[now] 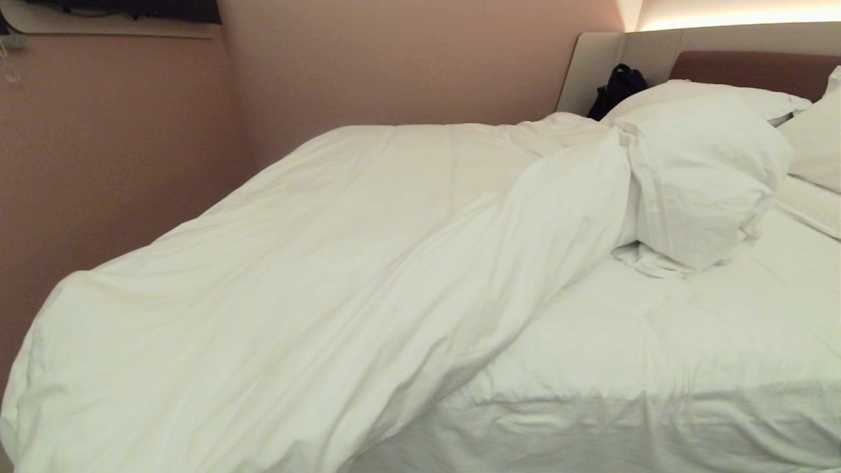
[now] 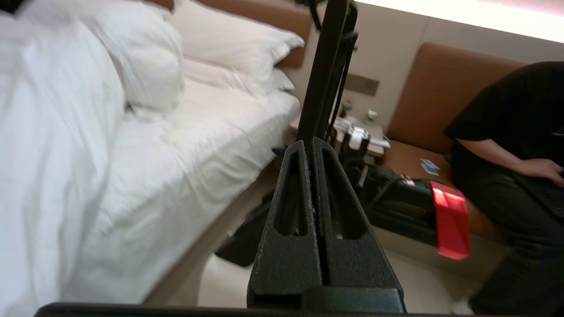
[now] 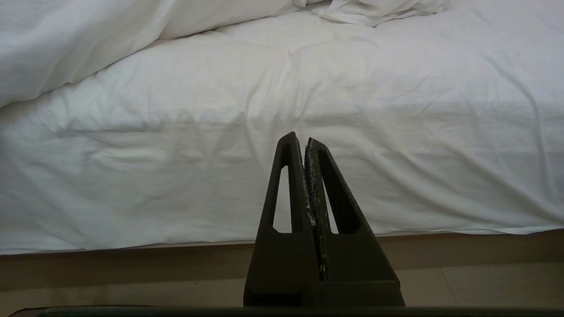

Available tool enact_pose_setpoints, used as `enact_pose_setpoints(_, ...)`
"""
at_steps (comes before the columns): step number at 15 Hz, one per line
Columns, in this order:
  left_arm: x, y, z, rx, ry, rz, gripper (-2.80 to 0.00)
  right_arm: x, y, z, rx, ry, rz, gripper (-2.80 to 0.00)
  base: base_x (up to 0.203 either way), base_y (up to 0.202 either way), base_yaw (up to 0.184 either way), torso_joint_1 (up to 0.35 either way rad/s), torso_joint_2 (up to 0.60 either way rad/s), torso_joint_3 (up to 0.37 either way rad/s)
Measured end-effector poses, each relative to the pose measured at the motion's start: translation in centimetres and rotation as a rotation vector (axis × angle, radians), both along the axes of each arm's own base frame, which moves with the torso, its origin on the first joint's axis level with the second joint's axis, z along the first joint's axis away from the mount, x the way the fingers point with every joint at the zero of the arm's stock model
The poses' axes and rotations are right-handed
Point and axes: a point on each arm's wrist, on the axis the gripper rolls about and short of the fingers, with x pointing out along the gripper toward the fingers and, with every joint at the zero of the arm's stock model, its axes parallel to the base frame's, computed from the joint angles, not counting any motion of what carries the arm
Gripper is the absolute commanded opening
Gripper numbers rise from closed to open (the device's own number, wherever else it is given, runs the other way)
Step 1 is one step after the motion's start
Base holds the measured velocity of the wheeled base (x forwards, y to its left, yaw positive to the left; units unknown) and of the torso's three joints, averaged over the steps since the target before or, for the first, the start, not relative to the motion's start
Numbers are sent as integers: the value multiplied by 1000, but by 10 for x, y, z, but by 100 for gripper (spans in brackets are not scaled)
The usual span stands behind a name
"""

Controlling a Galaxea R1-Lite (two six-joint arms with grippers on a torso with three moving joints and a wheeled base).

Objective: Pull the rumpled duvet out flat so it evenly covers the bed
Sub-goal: Flatten the corners of the folded blanket

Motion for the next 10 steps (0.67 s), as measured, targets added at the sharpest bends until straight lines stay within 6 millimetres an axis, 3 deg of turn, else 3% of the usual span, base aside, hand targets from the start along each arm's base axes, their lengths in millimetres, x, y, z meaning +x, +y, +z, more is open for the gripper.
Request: enact_pose_setpoints(10, -10, -4, 13, -14, -46, 49, -280, 0, 0, 0, 0, 0, -1, -280, 0, 0, 0, 0, 0, 0)
